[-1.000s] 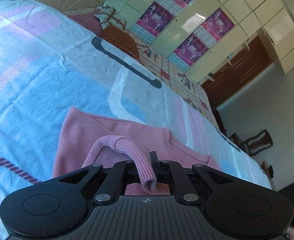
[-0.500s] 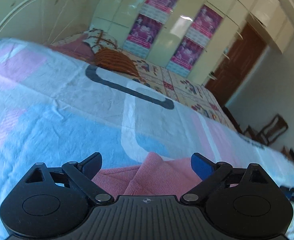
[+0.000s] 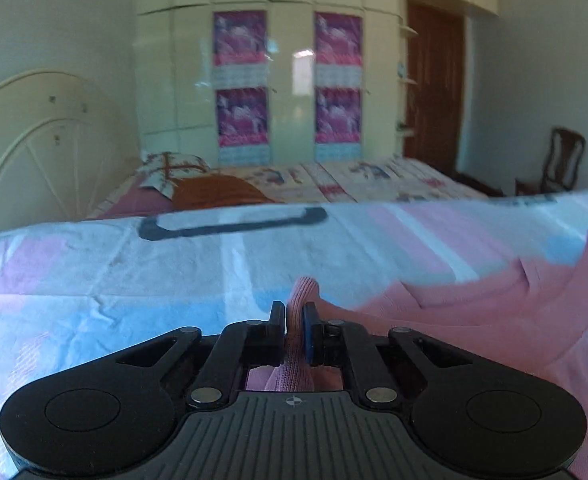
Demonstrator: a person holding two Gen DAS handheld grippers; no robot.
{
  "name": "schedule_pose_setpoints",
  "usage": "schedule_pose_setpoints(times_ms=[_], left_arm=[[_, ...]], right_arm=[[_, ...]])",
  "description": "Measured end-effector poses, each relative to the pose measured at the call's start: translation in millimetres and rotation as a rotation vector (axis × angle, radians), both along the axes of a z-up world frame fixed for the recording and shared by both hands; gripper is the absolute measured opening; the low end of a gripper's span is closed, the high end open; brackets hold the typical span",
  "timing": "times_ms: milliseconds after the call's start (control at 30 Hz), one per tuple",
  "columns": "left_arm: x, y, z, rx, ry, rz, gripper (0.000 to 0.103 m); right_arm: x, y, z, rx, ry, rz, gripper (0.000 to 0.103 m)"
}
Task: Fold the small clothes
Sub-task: 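Open both tools to release the hem onto the collar, then press the folded sweatshirt flat with both open tools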
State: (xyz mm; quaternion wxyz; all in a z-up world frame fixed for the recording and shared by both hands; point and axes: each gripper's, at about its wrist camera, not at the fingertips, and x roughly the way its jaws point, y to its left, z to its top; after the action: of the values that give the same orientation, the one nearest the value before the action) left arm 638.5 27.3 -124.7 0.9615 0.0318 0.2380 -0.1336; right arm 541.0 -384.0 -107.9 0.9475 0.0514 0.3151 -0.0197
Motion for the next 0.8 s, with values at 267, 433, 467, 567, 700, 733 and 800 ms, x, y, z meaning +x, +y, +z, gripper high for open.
schedule_pose_setpoints(times_ms=[267,433,467,567,700,733,800], left_arm=[[33.9,-4.6,-32.2,0.065,0.164,0.077,0.008],[35.1,-15.3,-37.1,0.119,0.172,0.075,0.016],[34.3,-15.8,-35.2,0.125,0.168,0.078,0.036],[13.6,-16.0,-14.1,0.117,0.094,0.074,0.08],[-21.5,-66.9,5.7,0.087,0.051,-0.124,0.08],[-28.5,-86.3,5.3,0.098,0.051,-0.18,0.08],[-36.5,-118.3,0.7,0.103,0.073,-0.274,0.08]], right_arm=[[25.8,-10.4,-27.6,0.002,0.076,-0.078,0.009],[28.7,-10.9,-36.6,0.018,0.105,-0.097,0.012],[30.1,-11.2,-34.9,0.017,0.114,-0.097,0.016],[22.5,3.3,-18.9,-0.089,0.073,-0.116,0.056],[17.9,50.9,-8.8,-0.014,0.054,0.116,0.017],[20.1,68.7,-11.3,-0.024,0.06,0.174,0.021],[25.4,100.0,-16.0,-0.01,0.072,0.282,0.03]])
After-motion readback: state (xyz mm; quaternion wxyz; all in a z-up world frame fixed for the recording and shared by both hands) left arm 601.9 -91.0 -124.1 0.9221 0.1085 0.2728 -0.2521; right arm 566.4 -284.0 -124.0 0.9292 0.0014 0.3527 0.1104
